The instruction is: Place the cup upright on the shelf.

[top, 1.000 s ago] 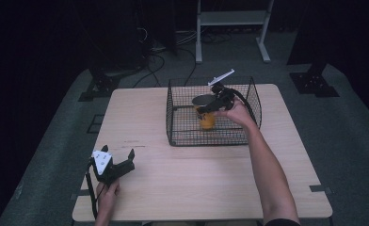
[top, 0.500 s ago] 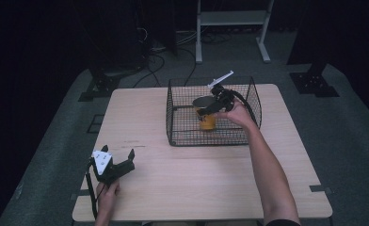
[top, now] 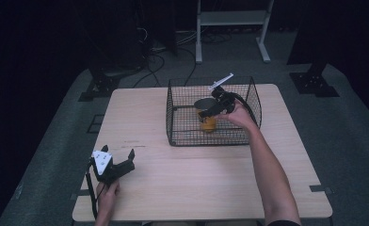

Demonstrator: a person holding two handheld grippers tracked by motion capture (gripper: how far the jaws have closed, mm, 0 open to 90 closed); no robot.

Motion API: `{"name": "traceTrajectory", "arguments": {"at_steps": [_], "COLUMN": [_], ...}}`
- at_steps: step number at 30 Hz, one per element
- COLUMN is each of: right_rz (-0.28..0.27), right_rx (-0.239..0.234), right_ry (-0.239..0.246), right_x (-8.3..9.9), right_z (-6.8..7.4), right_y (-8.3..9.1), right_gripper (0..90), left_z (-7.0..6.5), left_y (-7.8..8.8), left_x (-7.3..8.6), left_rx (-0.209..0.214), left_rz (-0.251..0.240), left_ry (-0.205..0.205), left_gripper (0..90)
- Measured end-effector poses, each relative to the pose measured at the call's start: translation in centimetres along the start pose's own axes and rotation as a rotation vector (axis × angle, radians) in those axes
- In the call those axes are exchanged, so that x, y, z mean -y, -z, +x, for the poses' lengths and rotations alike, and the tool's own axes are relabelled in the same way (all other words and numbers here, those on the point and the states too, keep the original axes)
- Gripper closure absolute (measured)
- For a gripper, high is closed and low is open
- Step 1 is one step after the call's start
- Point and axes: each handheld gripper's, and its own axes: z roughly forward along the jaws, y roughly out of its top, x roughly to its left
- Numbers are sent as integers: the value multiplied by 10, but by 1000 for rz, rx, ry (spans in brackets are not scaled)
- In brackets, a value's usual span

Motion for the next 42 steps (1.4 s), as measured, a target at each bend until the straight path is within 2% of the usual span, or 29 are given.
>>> {"name": "traceTrajectory", "arguments": {"at_steps": [23,34,42], "right_rz": [39,37,39], "right_rx": [39,61,65], "right_ry": [26,54,55], "right_x": [3,6,8], "right_z": [9,13,14], "right_y": [4,4,6], "right_gripper": [123,123,122], "left_z": [-1,-1,-1], "left_y": [0,0,0], "left_x": [0,0,0], "left_rx": [-1,-1,0], "left_rz": [-1,-1,0], "left_ry": [-3,-4,-6], "left_gripper": [8,8,8]}}
